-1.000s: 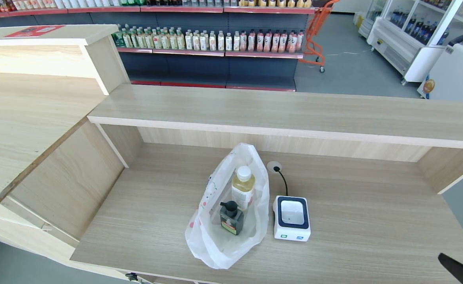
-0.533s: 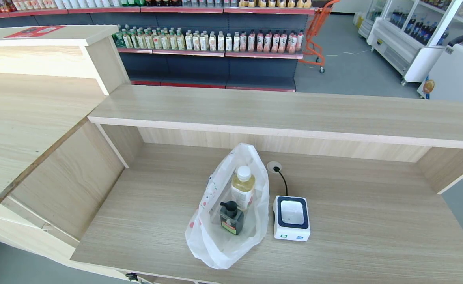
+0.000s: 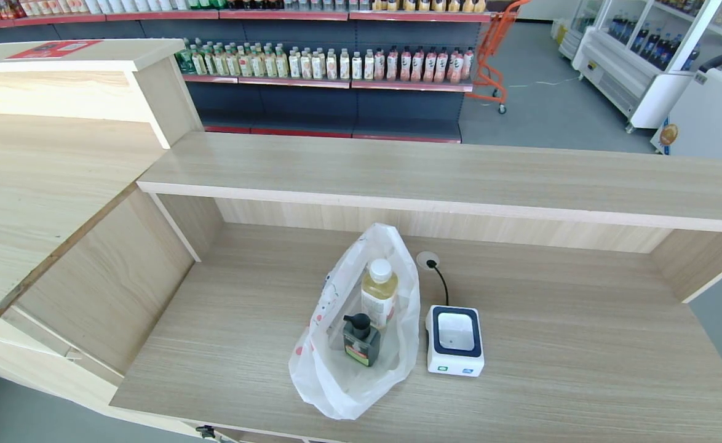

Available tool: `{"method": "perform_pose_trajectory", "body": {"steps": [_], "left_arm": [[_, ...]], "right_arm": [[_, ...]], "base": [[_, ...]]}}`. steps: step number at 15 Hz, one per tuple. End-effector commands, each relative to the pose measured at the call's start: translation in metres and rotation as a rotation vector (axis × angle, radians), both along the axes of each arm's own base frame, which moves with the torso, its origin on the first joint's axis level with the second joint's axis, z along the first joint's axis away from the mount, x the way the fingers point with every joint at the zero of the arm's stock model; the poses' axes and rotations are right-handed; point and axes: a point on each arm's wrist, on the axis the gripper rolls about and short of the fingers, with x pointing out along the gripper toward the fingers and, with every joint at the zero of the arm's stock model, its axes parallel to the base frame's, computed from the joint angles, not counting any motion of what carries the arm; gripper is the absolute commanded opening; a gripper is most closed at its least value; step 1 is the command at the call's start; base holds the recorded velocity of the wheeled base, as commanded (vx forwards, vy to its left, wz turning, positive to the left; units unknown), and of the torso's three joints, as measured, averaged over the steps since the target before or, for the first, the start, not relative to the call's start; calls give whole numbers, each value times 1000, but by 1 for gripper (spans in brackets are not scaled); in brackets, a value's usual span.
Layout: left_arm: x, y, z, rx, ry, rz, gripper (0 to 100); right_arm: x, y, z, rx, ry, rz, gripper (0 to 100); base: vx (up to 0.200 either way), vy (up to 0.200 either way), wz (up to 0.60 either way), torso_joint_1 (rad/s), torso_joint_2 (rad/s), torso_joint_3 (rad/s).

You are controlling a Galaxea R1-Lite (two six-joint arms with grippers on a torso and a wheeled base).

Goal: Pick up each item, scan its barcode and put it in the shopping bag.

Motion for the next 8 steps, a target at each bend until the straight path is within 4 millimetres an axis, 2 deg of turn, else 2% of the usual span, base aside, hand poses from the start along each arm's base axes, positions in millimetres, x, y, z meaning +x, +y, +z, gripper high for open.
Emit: {"method": "perform_pose_trajectory", "body": {"steps": [1,2,8], "left_arm": [[0,0,0,0,-1,0,100],[0,0,0,-3,0,0,100],[0,0,0,3,-1,0,100]], "right_arm": [[0,0,0,0,5,0,0],[0,0,0,0,5,0,0],[0,0,0,2,5,1,0]], "base": [[0,0,0,0,0,0],[0,0,0,0,0,0],[0,-200,0,4,2,3]]}}
